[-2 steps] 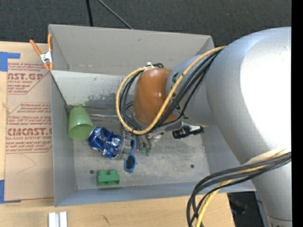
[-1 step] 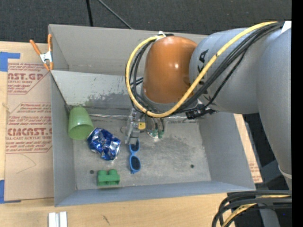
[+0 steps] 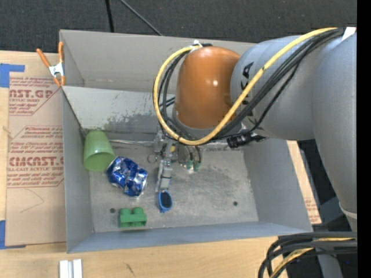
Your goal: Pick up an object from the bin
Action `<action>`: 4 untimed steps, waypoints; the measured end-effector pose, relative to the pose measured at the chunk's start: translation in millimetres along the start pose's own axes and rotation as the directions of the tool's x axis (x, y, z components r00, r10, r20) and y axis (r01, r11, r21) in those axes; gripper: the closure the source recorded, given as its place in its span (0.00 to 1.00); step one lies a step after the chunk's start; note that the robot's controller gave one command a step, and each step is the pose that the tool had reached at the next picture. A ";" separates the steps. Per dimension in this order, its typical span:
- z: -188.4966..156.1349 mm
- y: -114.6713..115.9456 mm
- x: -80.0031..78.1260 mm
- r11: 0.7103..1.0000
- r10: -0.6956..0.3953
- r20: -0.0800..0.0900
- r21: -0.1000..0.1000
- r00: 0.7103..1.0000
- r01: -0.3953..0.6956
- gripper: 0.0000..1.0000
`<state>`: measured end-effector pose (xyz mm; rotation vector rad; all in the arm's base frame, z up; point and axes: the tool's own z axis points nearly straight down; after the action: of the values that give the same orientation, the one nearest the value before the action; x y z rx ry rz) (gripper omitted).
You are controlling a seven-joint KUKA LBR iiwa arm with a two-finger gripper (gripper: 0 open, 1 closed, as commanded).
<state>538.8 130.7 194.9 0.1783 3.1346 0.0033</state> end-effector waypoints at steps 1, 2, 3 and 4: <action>0.0 -0.1 0.0 1.000 0.000 0.000 0.000 1.000 0.000 1.00; 0.0 -0.1 0.0 1.000 0.000 0.000 0.000 1.000 0.000 0.00; 129.8 25.5 -31.6 0.991 -0.130 -0.008 0.003 0.991 0.130 0.00; 124.4 25.9 -34.2 0.992 -0.128 0.001 0.001 0.992 0.128 1.00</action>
Offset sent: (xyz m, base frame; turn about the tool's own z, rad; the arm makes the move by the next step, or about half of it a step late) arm 0.0000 0.0000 0.0000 0.0000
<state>576.0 152.8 70.6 -0.0236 3.1388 0.0014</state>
